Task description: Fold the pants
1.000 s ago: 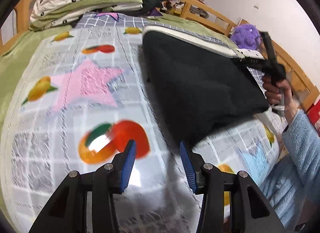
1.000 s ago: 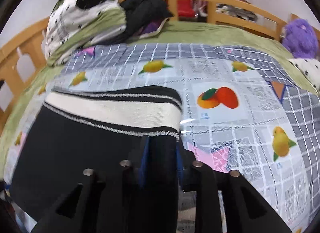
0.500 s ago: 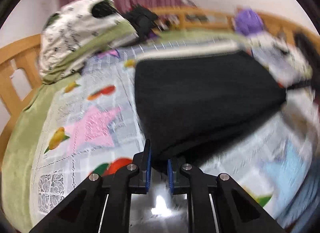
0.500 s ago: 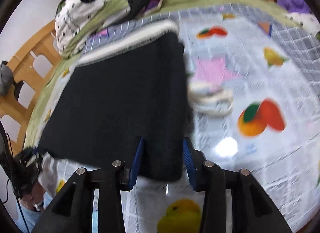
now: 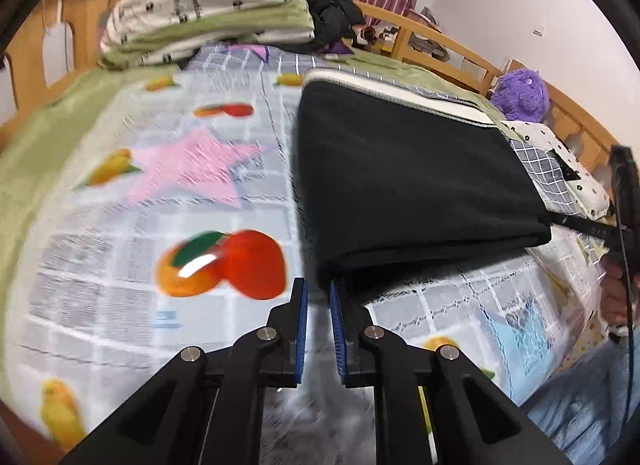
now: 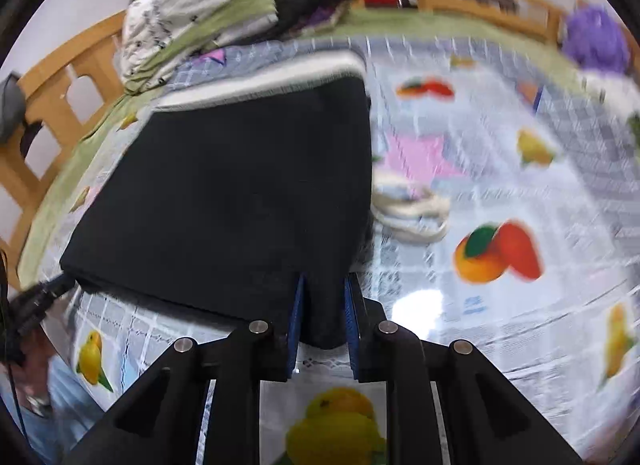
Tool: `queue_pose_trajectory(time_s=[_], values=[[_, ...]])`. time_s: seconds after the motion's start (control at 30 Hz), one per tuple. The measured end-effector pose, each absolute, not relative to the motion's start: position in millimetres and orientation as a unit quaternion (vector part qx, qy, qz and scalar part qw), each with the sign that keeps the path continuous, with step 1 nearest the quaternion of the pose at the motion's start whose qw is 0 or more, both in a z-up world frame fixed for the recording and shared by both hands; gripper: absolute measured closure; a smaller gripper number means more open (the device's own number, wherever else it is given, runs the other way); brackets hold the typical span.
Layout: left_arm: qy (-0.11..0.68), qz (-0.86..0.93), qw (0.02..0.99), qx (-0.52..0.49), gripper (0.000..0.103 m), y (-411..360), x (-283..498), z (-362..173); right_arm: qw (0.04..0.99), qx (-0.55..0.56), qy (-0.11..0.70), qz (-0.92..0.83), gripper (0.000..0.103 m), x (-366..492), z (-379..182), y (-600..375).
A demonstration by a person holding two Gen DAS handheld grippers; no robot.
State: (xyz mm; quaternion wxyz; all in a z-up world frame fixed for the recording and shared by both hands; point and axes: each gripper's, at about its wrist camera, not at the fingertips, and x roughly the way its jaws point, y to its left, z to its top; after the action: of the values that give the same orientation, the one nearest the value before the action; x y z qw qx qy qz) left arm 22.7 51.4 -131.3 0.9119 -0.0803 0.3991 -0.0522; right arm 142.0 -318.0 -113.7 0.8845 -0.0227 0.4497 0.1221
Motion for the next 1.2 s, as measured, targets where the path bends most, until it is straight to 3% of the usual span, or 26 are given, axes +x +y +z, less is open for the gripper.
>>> queue_pose_trajectory(time_s=[0.07, 0.13, 0.23, 0.5, 0.8, 1.0, 1.2], values=[[0.383, -0.052, 0.92, -0.069, 0.077, 49, 20, -119, 0.901, -0.029, 0.413, 0.132, 0.084, 131, -97, -314], [0.365, -0.073, 0.925, -0.074, 0.077, 44, 26, -103, 0.912, -0.031, 0.382, 0.147, 0.078, 127, -88, -306], [0.347, -0.095, 0.93, -0.075, 0.074, 31, 53, -87, 0.92, -0.043, 0.356, 0.159, 0.076, 133, -86, -291], [0.38, -0.091, 0.92, -0.039, 0.074, 5, 85, -141, 0.904, -0.063, 0.396, 0.147, 0.078, 153, -134, -289], [0.391, -0.11, 0.91, -0.079, 0.073, 24, 66, -126, 0.906, -0.054, 0.387, 0.164, 0.078, 146, -109, -297], [0.37, -0.112, 0.921, -0.055, 0.073, 15, 126, -91, 0.93, -0.052, 0.337, 0.138, 0.074, 195, -74, -292], [0.359, -0.116, 0.924, -0.062, 0.073, -7, 217, -77, 0.926, -0.109, 0.335, 0.134, 0.074, 262, -83, -254]])
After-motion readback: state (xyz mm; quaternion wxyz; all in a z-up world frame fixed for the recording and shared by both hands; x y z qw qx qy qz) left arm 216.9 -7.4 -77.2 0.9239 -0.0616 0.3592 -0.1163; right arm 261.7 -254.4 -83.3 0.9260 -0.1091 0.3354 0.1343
